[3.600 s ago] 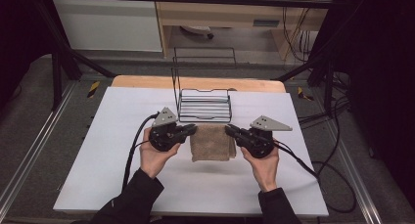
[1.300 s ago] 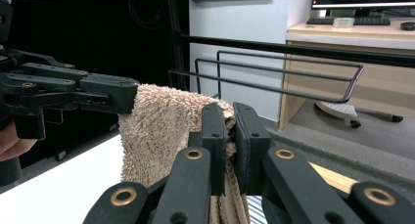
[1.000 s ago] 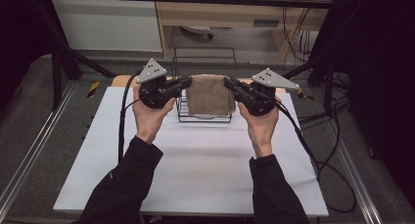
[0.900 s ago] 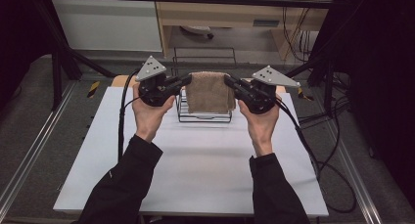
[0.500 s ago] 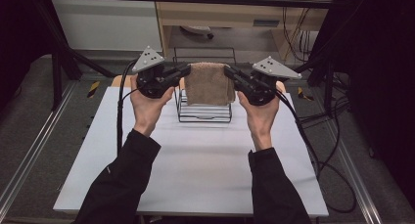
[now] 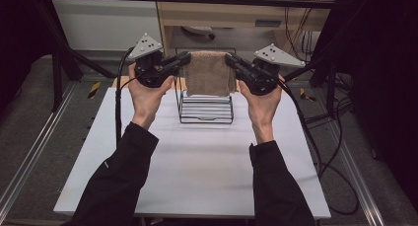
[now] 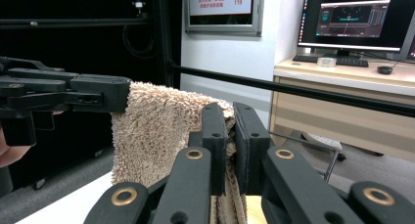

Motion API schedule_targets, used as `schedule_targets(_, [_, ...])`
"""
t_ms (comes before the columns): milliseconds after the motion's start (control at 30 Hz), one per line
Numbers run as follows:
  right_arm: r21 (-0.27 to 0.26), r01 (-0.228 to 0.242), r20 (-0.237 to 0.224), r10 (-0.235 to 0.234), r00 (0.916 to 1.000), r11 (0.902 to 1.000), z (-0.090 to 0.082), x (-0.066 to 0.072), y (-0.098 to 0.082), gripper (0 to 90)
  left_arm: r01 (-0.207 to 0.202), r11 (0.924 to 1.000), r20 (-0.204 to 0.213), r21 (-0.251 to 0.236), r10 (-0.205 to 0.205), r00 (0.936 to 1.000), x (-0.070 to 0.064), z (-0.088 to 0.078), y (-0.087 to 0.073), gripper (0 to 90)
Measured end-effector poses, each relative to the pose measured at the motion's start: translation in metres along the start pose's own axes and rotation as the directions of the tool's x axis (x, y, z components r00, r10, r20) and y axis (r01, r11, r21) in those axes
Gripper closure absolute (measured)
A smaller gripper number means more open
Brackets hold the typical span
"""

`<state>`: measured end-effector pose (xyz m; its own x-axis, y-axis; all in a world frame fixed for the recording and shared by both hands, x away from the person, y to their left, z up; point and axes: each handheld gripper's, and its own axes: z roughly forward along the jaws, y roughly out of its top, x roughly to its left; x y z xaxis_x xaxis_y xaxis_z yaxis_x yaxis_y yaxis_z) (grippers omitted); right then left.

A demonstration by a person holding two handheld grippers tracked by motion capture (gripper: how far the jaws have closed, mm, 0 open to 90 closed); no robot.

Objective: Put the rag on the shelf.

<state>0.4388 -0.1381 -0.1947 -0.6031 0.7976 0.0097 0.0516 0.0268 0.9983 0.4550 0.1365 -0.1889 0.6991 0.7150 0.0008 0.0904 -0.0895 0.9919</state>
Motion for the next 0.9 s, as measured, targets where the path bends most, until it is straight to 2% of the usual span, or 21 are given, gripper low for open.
schedule_targets(500, [-0.028, 0.004, 0.01, -0.004, 0.9999, 0.9996, 0.016, -0.004, 0.016, 84.9, 0.022, 0.9993, -0.021, -0.03, -0.022, 0.9995, 0.013, 0.007, 0.011, 85.9])
schedule_targets(667, [-0.036, -0.002, 0.007, 0.002, 1.0, 0.9993, 0.024, -0.006, 0.02, 85.0, 0.014, 0.9994, -0.04, -0.03, -0.015, 0.9991, 0.019, 0.009, 0.017, 85.8])
schedule_targets(700, [-0.037, 0.001, 0.009, -0.001, 1.0, 0.9993, 0.025, -0.007, 0.021, 85.0, 0.019, 0.9993, -0.029, -0.032, -0.02, 0.9994, 0.02, 0.009, 0.018, 85.9])
schedule_targets(900, [-0.041, 0.001, 0.014, -0.001, 0.9999, 0.9991, 0.033, -0.011, 0.028, 85.0, 0.014, 0.9992, -0.038, -0.037, -0.016, 0.9992, 0.026, 0.014, 0.025, 85.9])
